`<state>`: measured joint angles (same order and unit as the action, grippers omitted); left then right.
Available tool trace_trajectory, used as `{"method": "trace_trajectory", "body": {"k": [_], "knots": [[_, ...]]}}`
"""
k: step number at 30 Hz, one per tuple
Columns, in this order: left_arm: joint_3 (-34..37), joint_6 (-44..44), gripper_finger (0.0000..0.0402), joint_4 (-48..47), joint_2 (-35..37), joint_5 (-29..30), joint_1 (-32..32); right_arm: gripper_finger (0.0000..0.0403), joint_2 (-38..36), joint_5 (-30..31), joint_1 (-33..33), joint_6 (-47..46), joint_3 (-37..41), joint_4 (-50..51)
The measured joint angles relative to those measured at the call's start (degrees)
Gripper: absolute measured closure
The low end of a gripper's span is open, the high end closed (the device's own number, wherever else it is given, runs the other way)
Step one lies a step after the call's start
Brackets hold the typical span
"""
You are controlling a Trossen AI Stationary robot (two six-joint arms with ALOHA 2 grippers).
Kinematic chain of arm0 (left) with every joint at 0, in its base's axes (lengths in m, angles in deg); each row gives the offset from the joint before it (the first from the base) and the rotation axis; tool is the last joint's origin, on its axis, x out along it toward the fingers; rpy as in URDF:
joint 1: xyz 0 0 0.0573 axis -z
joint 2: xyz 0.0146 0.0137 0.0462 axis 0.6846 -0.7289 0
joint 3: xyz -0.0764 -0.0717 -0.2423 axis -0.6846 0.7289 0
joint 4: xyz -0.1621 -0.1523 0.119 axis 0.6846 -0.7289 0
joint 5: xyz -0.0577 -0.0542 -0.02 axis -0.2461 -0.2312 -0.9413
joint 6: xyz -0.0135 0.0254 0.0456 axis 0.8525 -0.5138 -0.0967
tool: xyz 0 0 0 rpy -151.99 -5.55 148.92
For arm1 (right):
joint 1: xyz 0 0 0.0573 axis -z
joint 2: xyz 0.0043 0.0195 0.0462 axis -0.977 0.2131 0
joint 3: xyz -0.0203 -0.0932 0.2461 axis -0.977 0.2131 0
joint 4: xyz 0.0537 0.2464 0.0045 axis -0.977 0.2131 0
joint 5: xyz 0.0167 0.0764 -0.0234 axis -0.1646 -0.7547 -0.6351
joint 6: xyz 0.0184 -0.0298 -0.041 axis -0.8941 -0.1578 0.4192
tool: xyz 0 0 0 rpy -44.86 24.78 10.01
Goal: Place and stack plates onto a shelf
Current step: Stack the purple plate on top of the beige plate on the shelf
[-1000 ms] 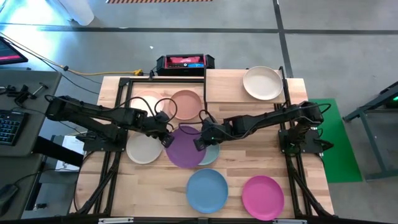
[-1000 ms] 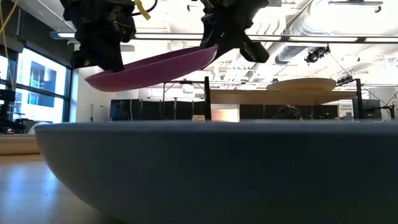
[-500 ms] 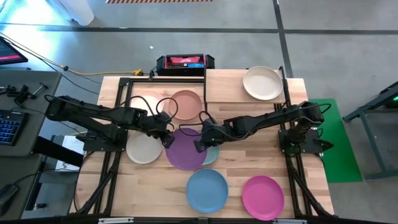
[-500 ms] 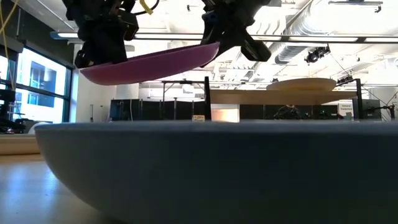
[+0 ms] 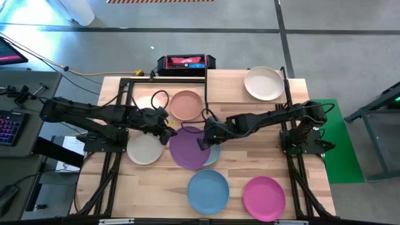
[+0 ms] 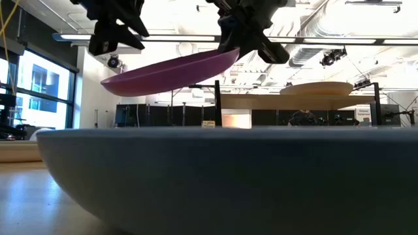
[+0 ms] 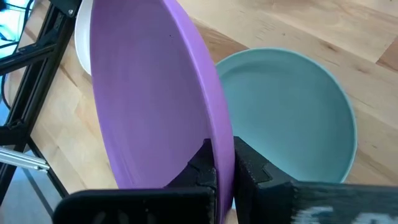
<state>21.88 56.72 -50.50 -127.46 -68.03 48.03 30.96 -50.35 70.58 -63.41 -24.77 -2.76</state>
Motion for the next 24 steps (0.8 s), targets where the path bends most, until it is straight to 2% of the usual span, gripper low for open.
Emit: {"method": "trace_trajectory", "body": {"k": [9, 15, 24], "knots": [[0.0, -1.5, 0.0298, -0.2, 7.1, 0.0, 0.0, 0.0403, -2.2, -0.2, 0.1, 1.2, 0.0, 2.1], [0.0, -3.3, 0.0298, -0.2, 11.7, 0.3, 0.0, 0.0403, -6.8, 1.9, 1.1, 2.5, 0.0, 6.0], [0.0, -9.1, 0.0298, -0.1, 14.9, 5.5, 0.0, 0.0403, -15.1, 2.0, 8.1, 8.7, 0.0, 12.0]]}}
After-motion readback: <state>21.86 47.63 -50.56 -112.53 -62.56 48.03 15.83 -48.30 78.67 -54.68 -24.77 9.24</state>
